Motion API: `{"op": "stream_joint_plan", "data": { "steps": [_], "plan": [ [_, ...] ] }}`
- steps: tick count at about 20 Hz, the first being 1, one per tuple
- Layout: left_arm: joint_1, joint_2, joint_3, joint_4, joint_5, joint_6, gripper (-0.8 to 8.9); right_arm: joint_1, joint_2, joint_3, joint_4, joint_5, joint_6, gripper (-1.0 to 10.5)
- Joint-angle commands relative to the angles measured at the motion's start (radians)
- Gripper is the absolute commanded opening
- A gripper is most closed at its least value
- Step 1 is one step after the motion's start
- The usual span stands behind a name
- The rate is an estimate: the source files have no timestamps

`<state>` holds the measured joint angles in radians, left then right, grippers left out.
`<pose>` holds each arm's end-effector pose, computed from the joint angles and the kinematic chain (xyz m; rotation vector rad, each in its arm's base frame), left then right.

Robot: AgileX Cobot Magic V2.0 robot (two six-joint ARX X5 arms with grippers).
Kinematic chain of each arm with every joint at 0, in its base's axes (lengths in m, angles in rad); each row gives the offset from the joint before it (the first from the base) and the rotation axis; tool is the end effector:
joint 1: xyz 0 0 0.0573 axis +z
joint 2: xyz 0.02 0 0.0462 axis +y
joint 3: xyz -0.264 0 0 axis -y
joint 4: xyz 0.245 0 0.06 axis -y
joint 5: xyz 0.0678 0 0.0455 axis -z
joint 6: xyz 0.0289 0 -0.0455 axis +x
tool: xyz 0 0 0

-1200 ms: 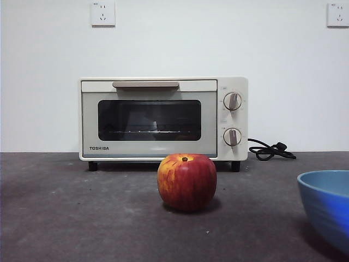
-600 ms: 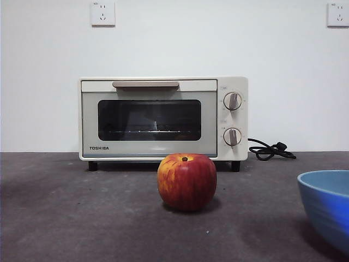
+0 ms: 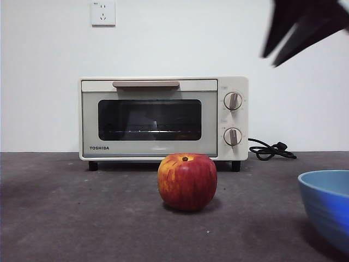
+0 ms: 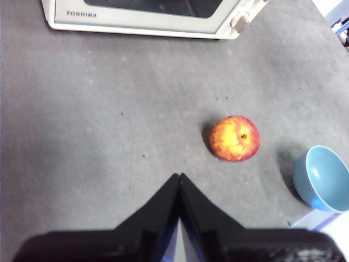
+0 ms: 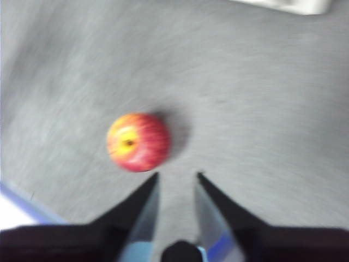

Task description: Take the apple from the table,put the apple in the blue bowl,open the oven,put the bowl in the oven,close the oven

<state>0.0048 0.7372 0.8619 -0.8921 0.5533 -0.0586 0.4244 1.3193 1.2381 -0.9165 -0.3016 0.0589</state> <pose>0.1267 -0.0146 0.3068 -0.2684 0.7625 -0.4995 0.2289 0.1129 0.3190 -0.0110 1.0354 0.6334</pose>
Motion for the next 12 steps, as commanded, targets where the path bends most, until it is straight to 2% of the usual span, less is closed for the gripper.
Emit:
{"op": "stream_joint_plan", "data": {
  "steps": [1, 5, 9, 11, 12],
  "plan": [
    [-0.007, -0.002, 0.004, -0.013, 0.005, 0.018, -0.05, 0.081, 0.066, 0.038, 0.006, 0.010, -0.006, 1.7],
    [-0.007, -0.002, 0.004, -0.013, 0.005, 0.018, -0.05, 0.209, 0.187, 0.083, 0.066, 0.113, 0.019, 1.9],
    [-0.007, -0.002, 0.004, -0.014, 0.005, 0.018, -0.05, 0.274, 0.290, 0.094, 0.101, 0.146, 0.031, 6.5],
    [-0.007, -0.002, 0.004, -0.020, 0.005, 0.018, -0.05, 0.291, 0.326, 0.094, 0.111, 0.171, 0.050, 7.3],
    [-0.007, -0.002, 0.004, -0.024, 0.005, 0.018, -0.05, 0.296, 0.342, 0.094, 0.109, 0.198, 0.051, 7.3]
  ]
}}
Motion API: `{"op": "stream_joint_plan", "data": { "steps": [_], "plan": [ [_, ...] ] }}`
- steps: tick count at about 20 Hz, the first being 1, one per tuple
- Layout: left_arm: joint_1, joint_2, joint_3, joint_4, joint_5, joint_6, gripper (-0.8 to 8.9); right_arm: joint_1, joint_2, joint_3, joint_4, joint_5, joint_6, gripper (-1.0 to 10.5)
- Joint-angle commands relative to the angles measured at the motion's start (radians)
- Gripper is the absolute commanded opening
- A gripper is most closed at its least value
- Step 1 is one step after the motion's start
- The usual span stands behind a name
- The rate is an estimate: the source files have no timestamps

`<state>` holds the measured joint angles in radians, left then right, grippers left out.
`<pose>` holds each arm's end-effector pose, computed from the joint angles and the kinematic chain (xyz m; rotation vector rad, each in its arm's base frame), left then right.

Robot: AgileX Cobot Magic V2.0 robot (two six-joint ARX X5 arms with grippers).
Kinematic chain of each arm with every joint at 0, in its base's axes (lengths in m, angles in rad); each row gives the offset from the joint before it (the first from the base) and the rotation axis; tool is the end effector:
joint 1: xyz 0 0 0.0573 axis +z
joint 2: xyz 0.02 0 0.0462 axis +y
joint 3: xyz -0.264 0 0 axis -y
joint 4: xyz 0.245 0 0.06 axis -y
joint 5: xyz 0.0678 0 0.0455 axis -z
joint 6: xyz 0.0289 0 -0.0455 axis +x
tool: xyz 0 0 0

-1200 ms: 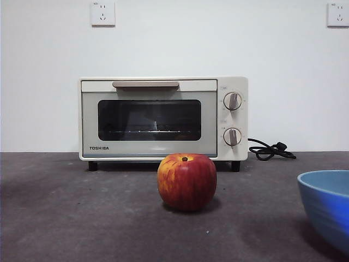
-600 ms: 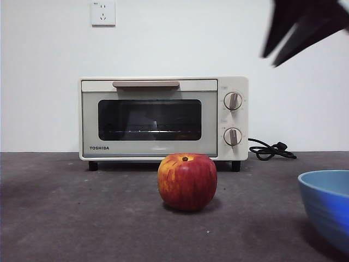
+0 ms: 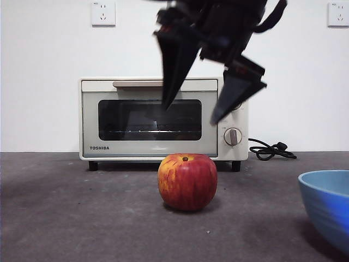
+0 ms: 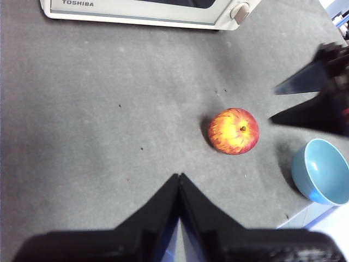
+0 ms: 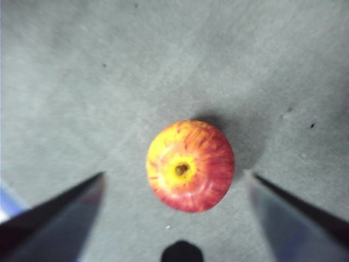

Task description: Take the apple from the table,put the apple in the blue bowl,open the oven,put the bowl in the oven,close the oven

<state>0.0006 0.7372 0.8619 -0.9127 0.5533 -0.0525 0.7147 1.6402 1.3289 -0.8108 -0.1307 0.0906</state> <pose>0.1253 -0.0151 0.3055 -0.2668 0.7816 -0.5037 0.2481 0.2203 0.2620 -0.2552 1.1347 0.7004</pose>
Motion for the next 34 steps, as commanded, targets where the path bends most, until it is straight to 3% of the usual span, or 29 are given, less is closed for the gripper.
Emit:
{"op": "stream_joint_plan", "data": {
  "steps": [1, 18, 19, 20, 23, 28, 34],
  "plan": [
    [-0.003, -0.002, 0.004, -0.005, 0.005, 0.012, -0.05, 0.006, 0.035, 0.003, 0.003, 0.050, 0.019, 7.3],
    [-0.003, -0.002, 0.004, -0.011, 0.004, 0.035, -0.05, 0.045, 0.256, 0.003, 0.079, 0.060, 0.025, 7.2],
    [-0.003, 0.001, 0.004, -0.010, 0.004, 0.038, -0.05, 0.045, 0.261, 0.003, 0.080, 0.060, 0.043, 6.9],
    [-0.003, 0.003, 0.004, -0.011, 0.004, 0.038, -0.05, 0.045, 0.261, 0.003, 0.077, 0.060, 0.053, 5.6],
    [-0.003, 0.003, 0.004, -0.011, 0.004, 0.040, -0.05, 0.045, 0.261, 0.003, 0.059, 0.059, 0.064, 0.1],
    [-0.002, 0.003, 0.004, -0.014, 0.004, 0.050, -0.05, 0.044, 0.244, 0.010, 0.024, 0.060, 0.093, -0.1],
    [-0.003, 0.003, 0.004, -0.015, 0.004, 0.054, -0.05, 0.044, 0.068, 0.011, -0.106, 0.061, 0.089, -0.1]
  ]
}}
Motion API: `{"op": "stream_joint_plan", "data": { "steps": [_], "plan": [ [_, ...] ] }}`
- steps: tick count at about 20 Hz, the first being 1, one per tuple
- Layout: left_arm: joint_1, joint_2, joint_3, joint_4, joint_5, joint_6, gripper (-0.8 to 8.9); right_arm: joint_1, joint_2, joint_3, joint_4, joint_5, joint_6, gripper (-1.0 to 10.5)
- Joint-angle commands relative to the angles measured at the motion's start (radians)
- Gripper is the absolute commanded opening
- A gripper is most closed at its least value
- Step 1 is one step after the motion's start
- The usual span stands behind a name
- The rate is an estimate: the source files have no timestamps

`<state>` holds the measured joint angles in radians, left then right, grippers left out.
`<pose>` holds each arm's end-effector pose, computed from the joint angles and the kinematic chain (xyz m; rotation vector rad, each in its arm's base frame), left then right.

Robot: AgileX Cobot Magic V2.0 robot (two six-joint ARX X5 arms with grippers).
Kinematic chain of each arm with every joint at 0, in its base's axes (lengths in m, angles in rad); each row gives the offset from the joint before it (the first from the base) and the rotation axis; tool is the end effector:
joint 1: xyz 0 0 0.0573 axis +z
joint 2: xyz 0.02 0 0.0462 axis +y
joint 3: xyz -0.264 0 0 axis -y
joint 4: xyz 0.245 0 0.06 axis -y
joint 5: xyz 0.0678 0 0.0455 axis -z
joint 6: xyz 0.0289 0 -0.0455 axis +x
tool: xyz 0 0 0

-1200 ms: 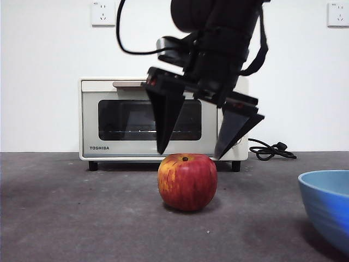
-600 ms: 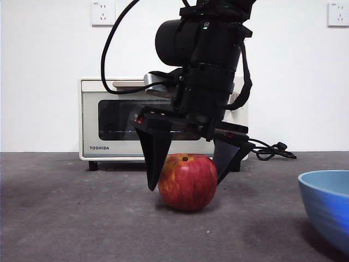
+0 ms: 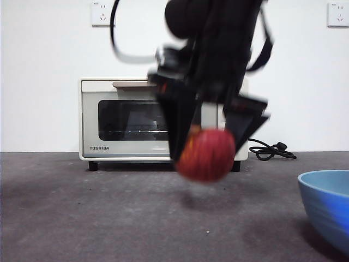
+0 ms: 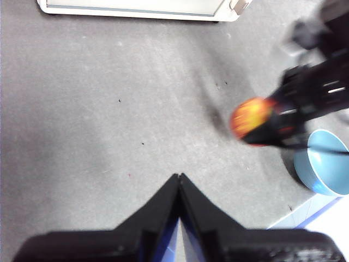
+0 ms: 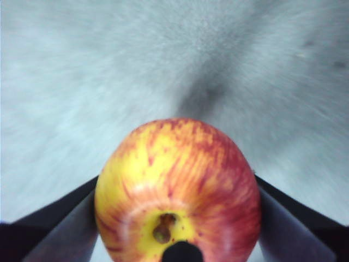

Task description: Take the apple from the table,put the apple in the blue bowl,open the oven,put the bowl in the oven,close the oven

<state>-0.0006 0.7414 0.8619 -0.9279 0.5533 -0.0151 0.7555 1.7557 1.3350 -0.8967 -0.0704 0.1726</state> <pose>0.1252 -0.0153 0.3041 -0.2370 0.7905 -0.5174 0.2468 0.2352 0.2242 -0.3124 1.3203 0.5847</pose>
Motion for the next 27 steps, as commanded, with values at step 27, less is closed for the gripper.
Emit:
{"op": "stream_joint_plan", "data": {
  "steps": [27],
  "plan": [
    [-0.051, 0.340, 0.107, 0.523, 0.083, -0.177, -0.05, -0.115, -0.633, -0.613, -0.006, 0.018, 0.101, -0.1]
  ]
}}
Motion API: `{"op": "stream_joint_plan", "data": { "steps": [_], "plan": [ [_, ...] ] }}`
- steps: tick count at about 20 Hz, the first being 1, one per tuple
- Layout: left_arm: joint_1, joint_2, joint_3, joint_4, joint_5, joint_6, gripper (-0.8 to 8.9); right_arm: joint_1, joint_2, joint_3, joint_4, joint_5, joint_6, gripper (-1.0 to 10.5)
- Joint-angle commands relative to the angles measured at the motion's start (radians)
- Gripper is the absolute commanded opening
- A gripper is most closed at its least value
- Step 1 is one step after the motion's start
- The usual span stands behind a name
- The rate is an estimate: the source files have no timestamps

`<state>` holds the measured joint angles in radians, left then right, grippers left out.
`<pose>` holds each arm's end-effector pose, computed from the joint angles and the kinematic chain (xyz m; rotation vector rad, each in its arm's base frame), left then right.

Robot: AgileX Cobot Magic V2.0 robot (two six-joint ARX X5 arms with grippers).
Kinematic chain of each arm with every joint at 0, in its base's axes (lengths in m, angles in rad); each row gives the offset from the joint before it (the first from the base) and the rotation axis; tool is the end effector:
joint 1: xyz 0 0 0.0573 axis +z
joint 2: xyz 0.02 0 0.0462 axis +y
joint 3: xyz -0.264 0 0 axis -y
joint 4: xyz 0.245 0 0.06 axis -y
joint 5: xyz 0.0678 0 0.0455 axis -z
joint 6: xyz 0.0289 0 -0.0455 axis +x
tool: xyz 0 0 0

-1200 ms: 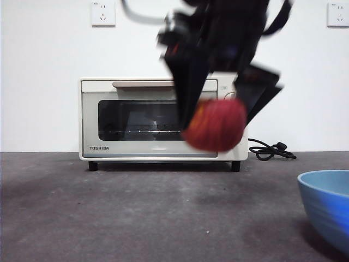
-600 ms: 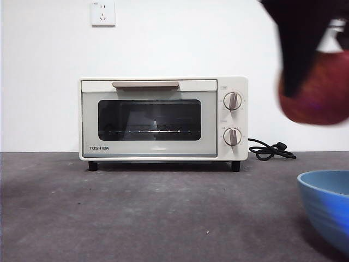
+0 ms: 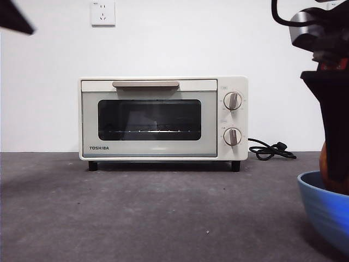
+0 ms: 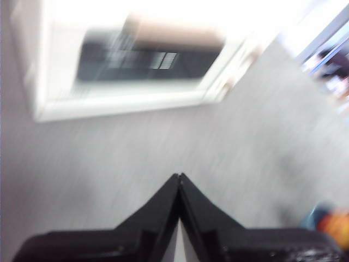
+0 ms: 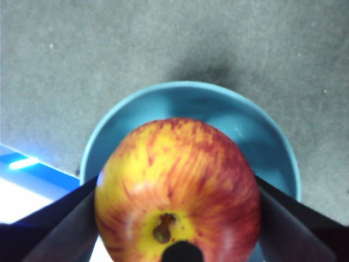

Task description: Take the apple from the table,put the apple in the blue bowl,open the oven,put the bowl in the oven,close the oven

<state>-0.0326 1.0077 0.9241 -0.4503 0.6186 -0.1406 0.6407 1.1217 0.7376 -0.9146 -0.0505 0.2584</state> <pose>0.2062 -0.0235 0.3196 -0.2895 0.5650 -0.5989 0.1442 0.1094 0.2120 -0.1691 1.3218 0.4193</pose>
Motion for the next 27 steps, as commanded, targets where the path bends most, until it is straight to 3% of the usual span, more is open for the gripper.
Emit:
{"op": "stream_joint_plan", "data": {
  "steps": [1, 10, 17, 21, 22, 25, 27],
  "plan": [
    [-0.038, 0.140, 0.098, 0.056, 0.017, -0.050, -0.06, 0.000, 0.001, -0.021, 0.019, -0.002, 0.027, -0.1],
    [-0.192, 0.661, 0.587, 0.056, 0.001, -0.041, -0.05, -0.001, 0.001, -0.025, 0.035, -0.001, 0.057, 0.0],
    [-0.235, 0.800, 0.650, 0.062, -0.162, -0.051, -0.06, -0.001, 0.001, -0.025, 0.041, 0.006, 0.080, 0.0],
    [-0.236, 0.837, 0.650, 0.103, -0.174, -0.127, -0.06, -0.001, 0.001, -0.025, 0.028, 0.006, 0.092, 0.0],
    [-0.237, 0.840, 0.650, 0.103, -0.175, -0.129, -0.06, -0.001, 0.001, -0.025, 0.022, 0.006, 0.092, 0.2],
    [-0.241, 0.841, 0.650, 0.077, -0.176, -0.126, -0.06, -0.001, 0.001, -0.025, 0.009, 0.006, 0.101, 3.1],
    [-0.246, 0.841, 0.650, 0.057, -0.176, -0.125, -0.06, -0.001, 0.001, -0.025, 0.010, 0.006, 0.102, 4.1]
  ]
}}
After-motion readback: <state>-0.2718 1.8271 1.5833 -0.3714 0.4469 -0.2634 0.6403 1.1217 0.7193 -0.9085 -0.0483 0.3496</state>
